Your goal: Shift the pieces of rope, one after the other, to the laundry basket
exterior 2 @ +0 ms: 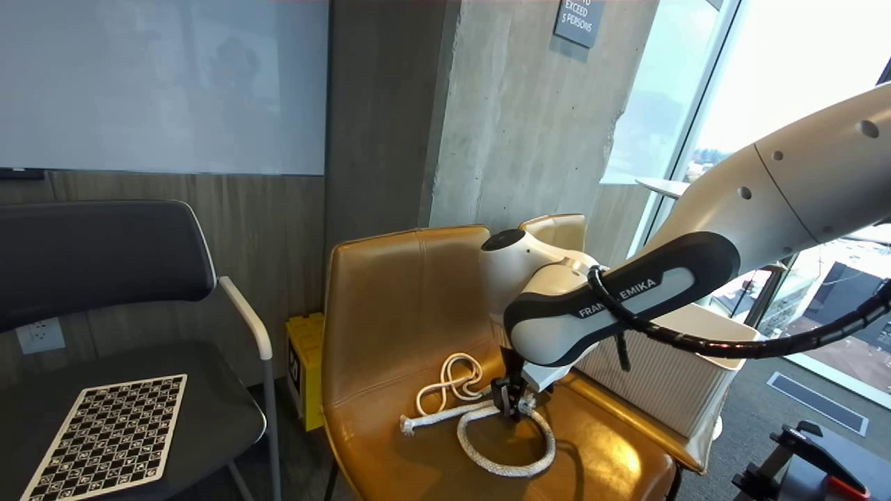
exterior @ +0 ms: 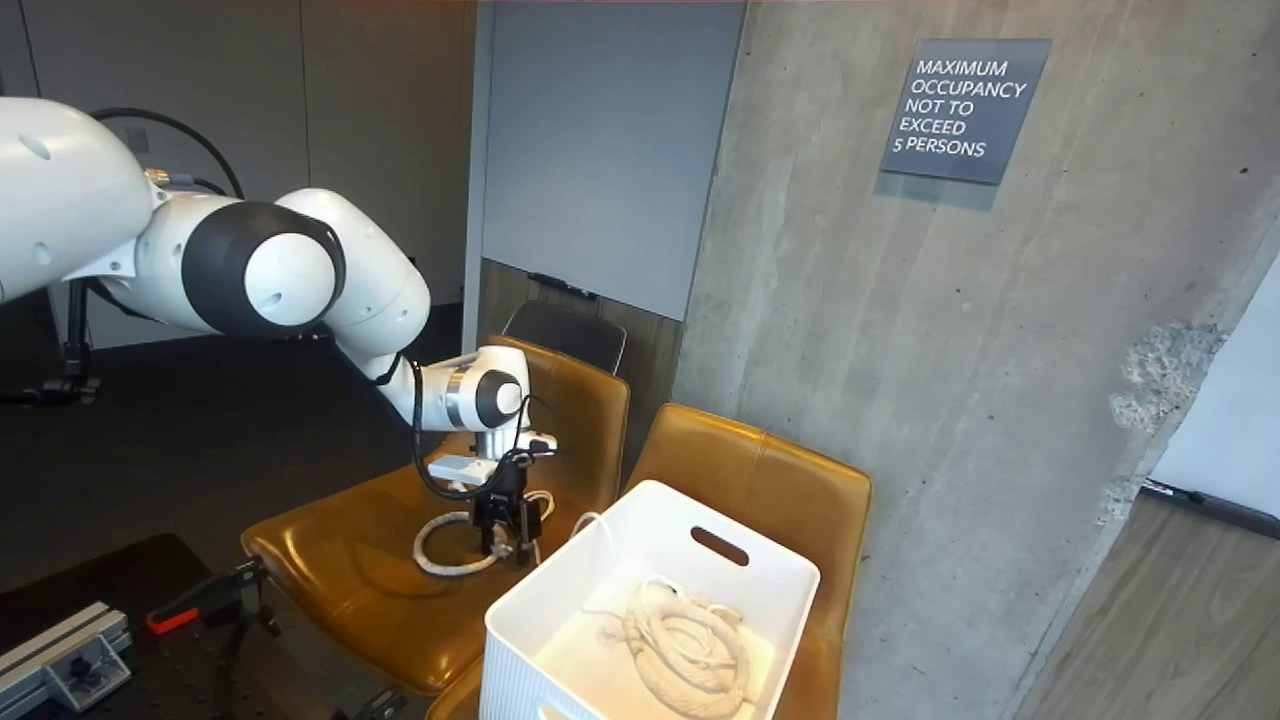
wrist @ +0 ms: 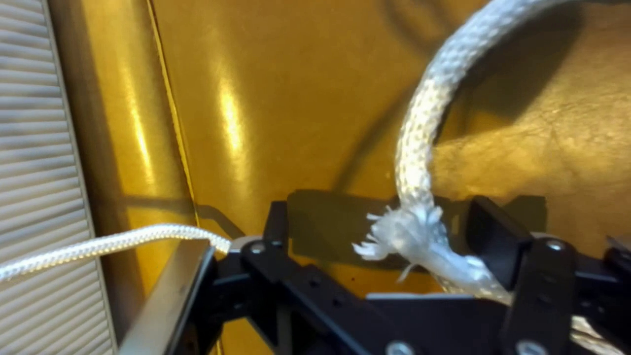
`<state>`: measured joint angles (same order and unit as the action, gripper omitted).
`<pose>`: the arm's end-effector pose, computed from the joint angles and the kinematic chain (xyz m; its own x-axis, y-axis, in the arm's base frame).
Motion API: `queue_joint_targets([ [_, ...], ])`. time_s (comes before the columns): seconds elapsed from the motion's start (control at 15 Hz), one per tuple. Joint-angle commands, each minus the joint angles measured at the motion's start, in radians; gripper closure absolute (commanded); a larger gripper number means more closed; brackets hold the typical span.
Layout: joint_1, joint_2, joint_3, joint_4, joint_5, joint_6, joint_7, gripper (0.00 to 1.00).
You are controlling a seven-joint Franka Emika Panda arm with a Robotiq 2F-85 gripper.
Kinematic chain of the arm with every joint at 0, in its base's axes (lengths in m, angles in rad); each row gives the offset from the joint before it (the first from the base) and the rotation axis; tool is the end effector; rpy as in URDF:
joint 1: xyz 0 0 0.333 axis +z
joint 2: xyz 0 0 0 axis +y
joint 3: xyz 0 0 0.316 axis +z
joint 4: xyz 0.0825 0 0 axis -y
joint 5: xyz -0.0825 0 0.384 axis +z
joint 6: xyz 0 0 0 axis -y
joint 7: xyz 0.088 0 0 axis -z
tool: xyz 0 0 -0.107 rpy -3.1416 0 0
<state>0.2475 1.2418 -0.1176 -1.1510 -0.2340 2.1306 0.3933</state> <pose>0.7006 0.1016 0.0112 0.9849 -0.0751 -0.1561 -0.0156 -0.9359 0.3519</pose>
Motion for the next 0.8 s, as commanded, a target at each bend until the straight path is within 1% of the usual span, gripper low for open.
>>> queue_joint_targets([
  [0.0,-0.005,0.059,0.009,0.112,0.030,-0.079,-0.022,0.38],
  [0.07,-0.005,0.068,0.010,0.130,0.032,-0.093,-0.022,0.47],
  [0.53,-0.012,0.114,0.010,0.242,0.044,-0.185,-0.024,0.99],
  [0.67,-0.010,0.116,0.009,0.260,0.042,-0.205,-0.022,1.00],
  [0.73,-0.008,0.111,0.008,0.261,0.041,-0.209,-0.021,0.97],
])
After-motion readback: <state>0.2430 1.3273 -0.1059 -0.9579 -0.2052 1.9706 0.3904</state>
